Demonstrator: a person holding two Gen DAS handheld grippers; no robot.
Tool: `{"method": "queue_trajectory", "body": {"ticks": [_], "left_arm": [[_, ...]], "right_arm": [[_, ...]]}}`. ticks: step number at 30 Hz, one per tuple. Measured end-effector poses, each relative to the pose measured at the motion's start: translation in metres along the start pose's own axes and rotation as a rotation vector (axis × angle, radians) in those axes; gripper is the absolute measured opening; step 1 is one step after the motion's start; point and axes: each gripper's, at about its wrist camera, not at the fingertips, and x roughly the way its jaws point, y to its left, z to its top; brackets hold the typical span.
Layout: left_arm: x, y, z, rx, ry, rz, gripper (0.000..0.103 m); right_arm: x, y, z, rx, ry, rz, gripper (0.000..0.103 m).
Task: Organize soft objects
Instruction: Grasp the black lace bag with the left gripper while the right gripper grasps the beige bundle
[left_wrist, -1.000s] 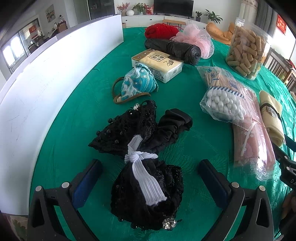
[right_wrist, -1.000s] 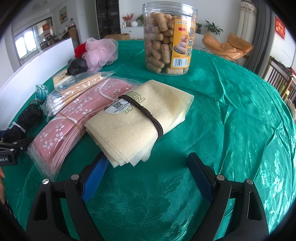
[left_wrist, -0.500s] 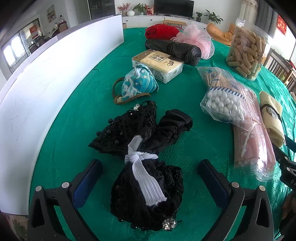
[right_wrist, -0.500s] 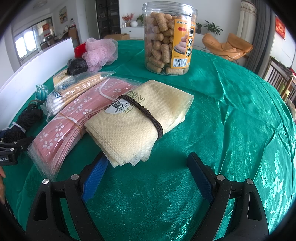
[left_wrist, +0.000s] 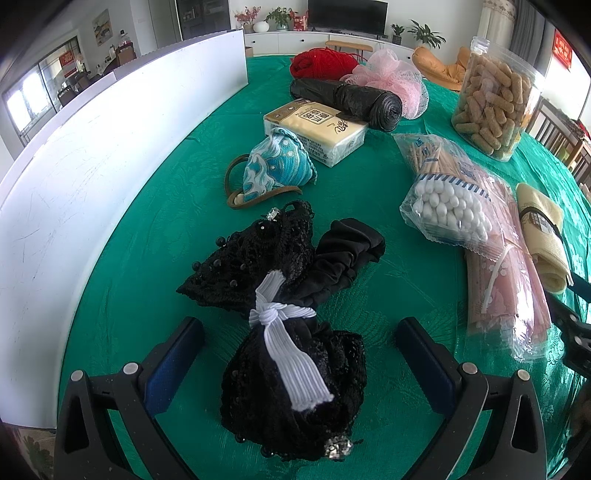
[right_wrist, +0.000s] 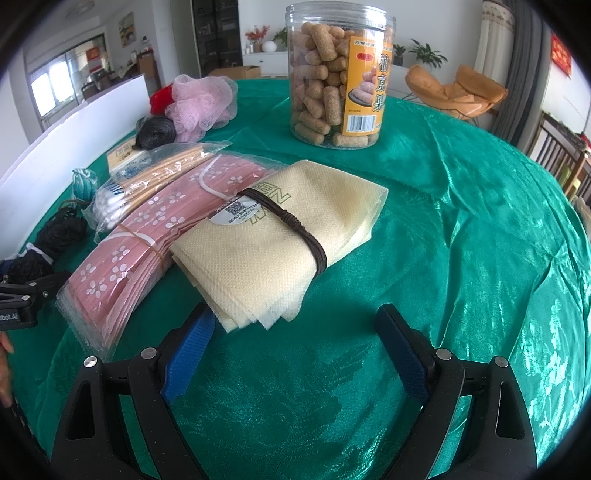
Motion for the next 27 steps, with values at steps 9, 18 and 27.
{"method": "queue_trajectory", "body": {"ticks": [9, 18, 27], "left_arm": [[-0.001, 0.003, 0.003, -0.014, -0.001, 0.012, 0.103], [-0.017, 0.041, 0.003, -0.170, -0.066, -0.157, 0.040], [-0.049, 0.071, -0.005, -0.300, -0.193, -0.333, 0.037]], "right_arm": [[-0.028, -0.040, 0.057, 0.281, 0.159, 0.113, 0.090], [0.018, -0.006, 0.094, 0.201, 0.292, 0.007, 0.048], [-0.067, -0.044, 0.084, 0.125, 0.135, -0.033, 0.045]]}}
